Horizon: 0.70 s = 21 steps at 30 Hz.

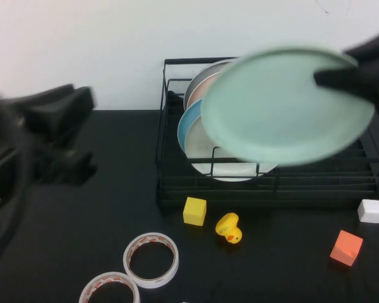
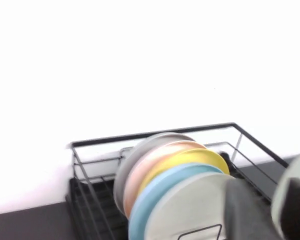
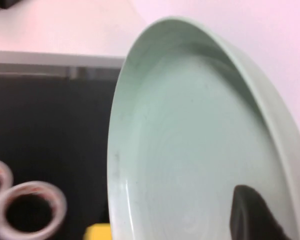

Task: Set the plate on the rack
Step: Place the plate on the rack

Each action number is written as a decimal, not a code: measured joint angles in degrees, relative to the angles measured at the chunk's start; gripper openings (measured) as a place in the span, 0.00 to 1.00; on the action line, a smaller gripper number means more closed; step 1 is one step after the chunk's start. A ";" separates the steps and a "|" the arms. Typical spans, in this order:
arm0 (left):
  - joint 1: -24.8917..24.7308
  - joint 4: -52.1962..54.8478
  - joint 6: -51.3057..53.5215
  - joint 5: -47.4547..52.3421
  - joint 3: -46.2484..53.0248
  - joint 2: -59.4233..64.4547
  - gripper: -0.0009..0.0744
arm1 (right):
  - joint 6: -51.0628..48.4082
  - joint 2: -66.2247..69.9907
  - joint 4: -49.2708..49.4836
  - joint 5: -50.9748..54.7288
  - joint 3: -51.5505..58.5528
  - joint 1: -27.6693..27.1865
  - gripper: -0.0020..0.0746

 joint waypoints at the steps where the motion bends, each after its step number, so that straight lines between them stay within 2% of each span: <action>1: 0.00 0.00 -0.13 -0.28 1.16 -1.69 0.15 | -0.69 0.87 0.13 0.00 -1.60 0.00 0.18; 3: 0.00 -0.20 -0.58 -0.52 3.58 -4.75 0.07 | -1.55 3.22 0.24 0.00 -5.72 0.00 0.18; 6: 0.00 -0.25 -1.53 -1.16 8.30 -8.28 0.03 | -2.05 7.56 0.33 0.33 -11.26 0.00 0.18; 13: 0.00 -0.39 -7.84 -1.54 18.37 -12.91 0.01 | -7.73 19.74 0.46 5.25 -19.36 0.00 0.18; 21: 0.00 -0.48 -9.75 -1.54 20.87 -13.29 0.01 | -14.65 28.44 2.64 6.47 -22.05 0.09 0.18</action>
